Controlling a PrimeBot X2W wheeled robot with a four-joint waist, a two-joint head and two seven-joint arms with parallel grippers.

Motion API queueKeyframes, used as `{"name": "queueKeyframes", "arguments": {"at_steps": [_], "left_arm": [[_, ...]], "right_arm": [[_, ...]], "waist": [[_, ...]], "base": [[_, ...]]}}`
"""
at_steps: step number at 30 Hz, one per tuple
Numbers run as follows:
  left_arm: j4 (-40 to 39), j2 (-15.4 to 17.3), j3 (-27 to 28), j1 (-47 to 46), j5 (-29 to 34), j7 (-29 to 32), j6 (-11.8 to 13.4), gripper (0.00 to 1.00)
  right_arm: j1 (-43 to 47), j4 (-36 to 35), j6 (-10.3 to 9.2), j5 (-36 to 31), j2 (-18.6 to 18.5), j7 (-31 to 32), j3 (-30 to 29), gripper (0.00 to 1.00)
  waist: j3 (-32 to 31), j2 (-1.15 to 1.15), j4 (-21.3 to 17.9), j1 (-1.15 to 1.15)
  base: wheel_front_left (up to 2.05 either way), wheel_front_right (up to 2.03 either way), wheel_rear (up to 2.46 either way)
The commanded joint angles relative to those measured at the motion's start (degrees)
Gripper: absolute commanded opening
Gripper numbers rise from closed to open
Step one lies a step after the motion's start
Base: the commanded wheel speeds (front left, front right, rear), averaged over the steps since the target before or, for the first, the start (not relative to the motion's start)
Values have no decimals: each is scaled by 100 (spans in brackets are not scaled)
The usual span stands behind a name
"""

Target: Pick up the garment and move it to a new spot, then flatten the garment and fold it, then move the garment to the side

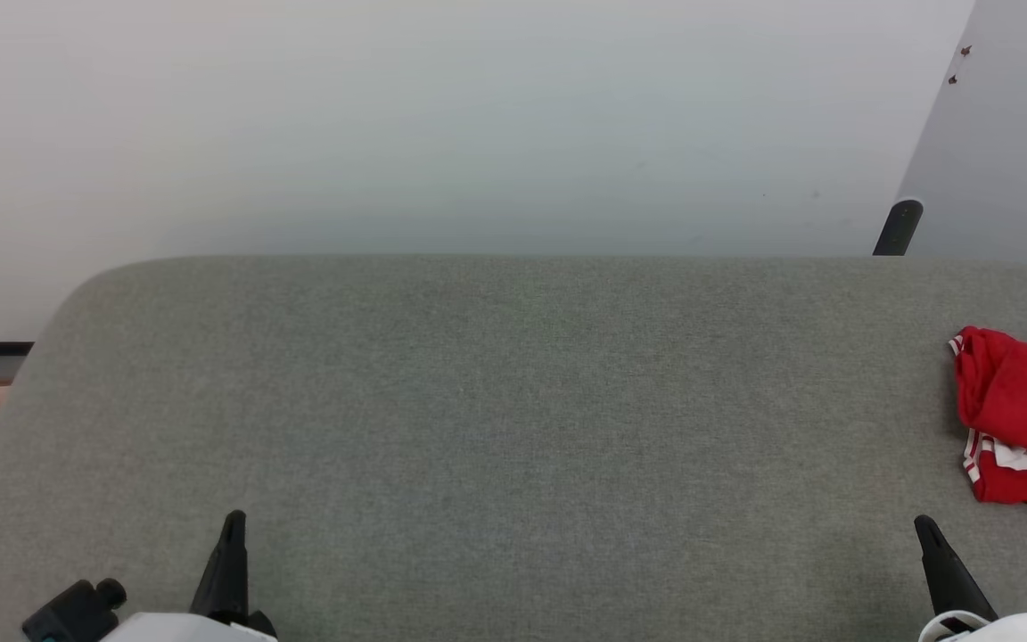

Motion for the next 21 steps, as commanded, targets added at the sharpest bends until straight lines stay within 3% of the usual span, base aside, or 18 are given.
{"name": "queueKeyframes", "arguments": {"at_steps": [1,21], "left_arm": [[-75,19,34,-151,-172,30,-10,0],[-71,-128,113,-330,-1441,399,-15,0]], "right_arm": [[-160,-39,0,210,-13,12,-31,0],[-458,167,-1,1533,75,107,-51,0]], "waist": [[6,0,-4,0],[94,0,-63,0]], "base": [[0,0,0],[0,0,0]]}}
